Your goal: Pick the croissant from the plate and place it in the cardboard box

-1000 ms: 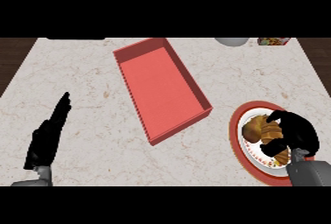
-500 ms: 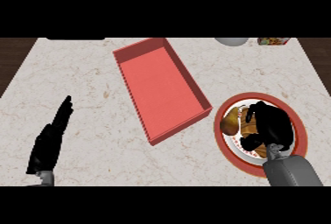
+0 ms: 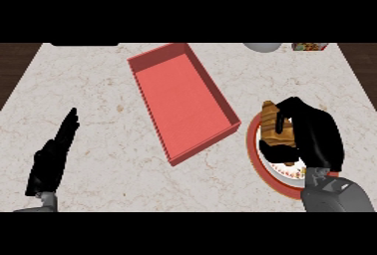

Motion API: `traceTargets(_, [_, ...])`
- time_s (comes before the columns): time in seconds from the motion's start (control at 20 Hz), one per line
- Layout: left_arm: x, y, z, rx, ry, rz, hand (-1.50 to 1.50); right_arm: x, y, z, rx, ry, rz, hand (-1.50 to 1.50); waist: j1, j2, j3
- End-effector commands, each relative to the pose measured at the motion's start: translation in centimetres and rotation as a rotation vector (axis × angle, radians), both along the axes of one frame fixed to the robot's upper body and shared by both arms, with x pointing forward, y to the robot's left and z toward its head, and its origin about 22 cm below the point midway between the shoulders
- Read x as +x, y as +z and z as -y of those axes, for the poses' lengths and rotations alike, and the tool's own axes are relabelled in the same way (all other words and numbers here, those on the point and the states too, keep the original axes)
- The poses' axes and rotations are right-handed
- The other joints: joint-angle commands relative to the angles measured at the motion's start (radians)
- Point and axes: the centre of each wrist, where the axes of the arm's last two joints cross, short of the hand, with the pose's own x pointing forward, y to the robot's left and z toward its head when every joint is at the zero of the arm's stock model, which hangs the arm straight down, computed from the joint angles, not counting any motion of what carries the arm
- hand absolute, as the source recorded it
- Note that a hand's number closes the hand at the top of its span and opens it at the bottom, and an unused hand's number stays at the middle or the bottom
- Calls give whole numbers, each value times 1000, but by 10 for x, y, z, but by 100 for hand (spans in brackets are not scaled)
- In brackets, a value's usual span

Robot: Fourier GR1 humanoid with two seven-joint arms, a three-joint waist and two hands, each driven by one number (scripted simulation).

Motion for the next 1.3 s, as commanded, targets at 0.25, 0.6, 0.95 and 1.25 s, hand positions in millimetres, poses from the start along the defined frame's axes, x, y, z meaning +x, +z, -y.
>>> traceTargets(0.25, [3,2,6,4,-24,4,0,0,70,-56,239,235,215,150,11,1,-1])
traceTargets(0.6, [4,6,14,5,-31,21,0,41,107,-98,230,259,204,150,15,3,0])
traceTargets(0.95, [13,7,17,6,-48,12,0,89,118,-145,237,219,158,150,25,6,-1])
traceTargets(1.25, [9,3,9,15,-44,18,0,133,93,-151,214,227,37,150,32,8,-1])
